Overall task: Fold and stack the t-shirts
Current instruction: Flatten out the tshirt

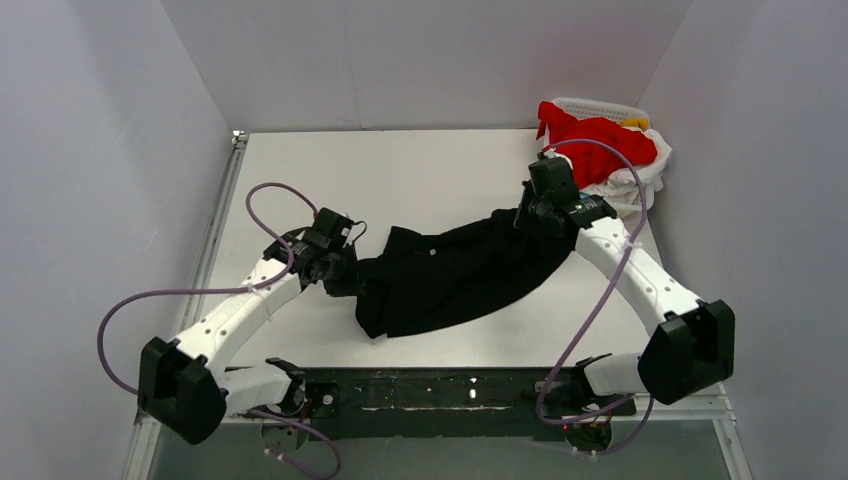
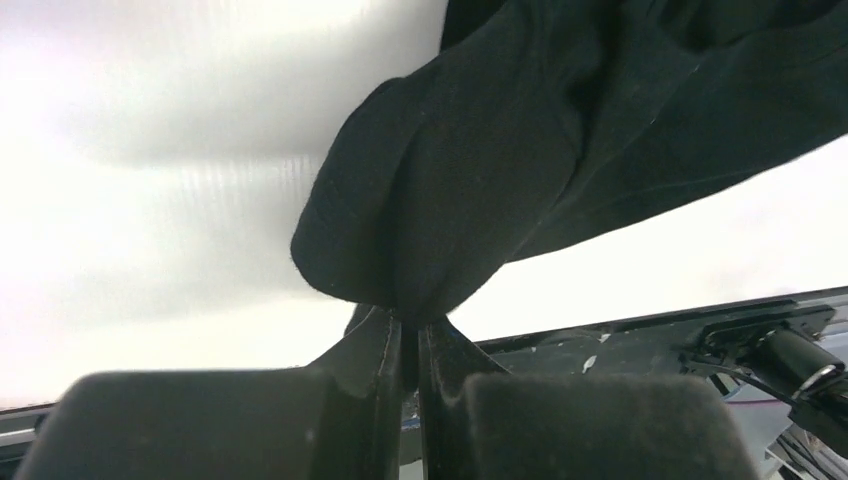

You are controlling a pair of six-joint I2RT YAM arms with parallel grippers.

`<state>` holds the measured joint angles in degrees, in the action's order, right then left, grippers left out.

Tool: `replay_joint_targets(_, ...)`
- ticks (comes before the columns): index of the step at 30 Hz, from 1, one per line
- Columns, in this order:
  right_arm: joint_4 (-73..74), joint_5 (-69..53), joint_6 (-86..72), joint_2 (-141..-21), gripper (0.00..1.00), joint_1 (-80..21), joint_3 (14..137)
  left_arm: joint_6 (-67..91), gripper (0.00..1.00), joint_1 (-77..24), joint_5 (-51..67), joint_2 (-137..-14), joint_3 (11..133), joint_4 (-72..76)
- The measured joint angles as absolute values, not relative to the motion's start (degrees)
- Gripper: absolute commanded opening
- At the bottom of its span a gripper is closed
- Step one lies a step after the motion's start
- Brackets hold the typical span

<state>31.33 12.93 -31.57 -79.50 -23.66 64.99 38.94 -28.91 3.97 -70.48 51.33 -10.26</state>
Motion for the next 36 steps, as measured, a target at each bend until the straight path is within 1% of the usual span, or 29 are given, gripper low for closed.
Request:
replay_joint_targets(5,33.1,11.1,-27.6,-73.7,0.01,-23.7,68.3,36.4,0.00,-28.9,-0.8,-61.3,57.5,-14.0)
replay_joint_targets(10,34.5,10.3,-23.8,-70.8,0.01,-23.6,77.9,31.8,0.00,-28.9,-6.8,-57.3,67.5,-15.4)
replay_joint_targets(14,34.0,9.6,-20.7,-69.1,0.01,-23.6,85.6,27.0,0.00,-28.9,-11.7,-57.2,74.0,-15.3)
replay_joint_targets(20,32.8,8.3,-16.1,-70.7,0.01,-23.6,101.6,19.1,0.00,-28.9,-16.5,-63.3,89.6,-15.7)
replay_joint_targets(22,32.0,7.4,-15.2,-70.7,0.01,-23.5,105.1,17.6,0.00,-28.9,-17.3,-64.1,92.9,-15.6)
replay_joint_targets(25,31.9,5.5,-14.3,-68.4,0.01,-23.4,106.4,16.6,0.00,-28.9,-16.6,-61.8,93.3,-16.3)
replay_joint_targets(31,34.2,-1.0,-14.4,-60.2,0.01,-23.4,105.2,19.3,0.00,-28.9,-10.5,-49.5,88.3,-19.2)
replay_joint_targets(34,34.6,-4.8,-15.0,-56.9,0.01,-23.4,105.3,21.6,0.00,-28.9,-6.4,-44.5,88.2,-21.0)
replay_joint_targets(36,34.6,-6.8,-15.7,-55.5,0.01,-23.4,105.9,22.8,0.00,-28.9,-5.6,-43.3,89.1,-22.9)
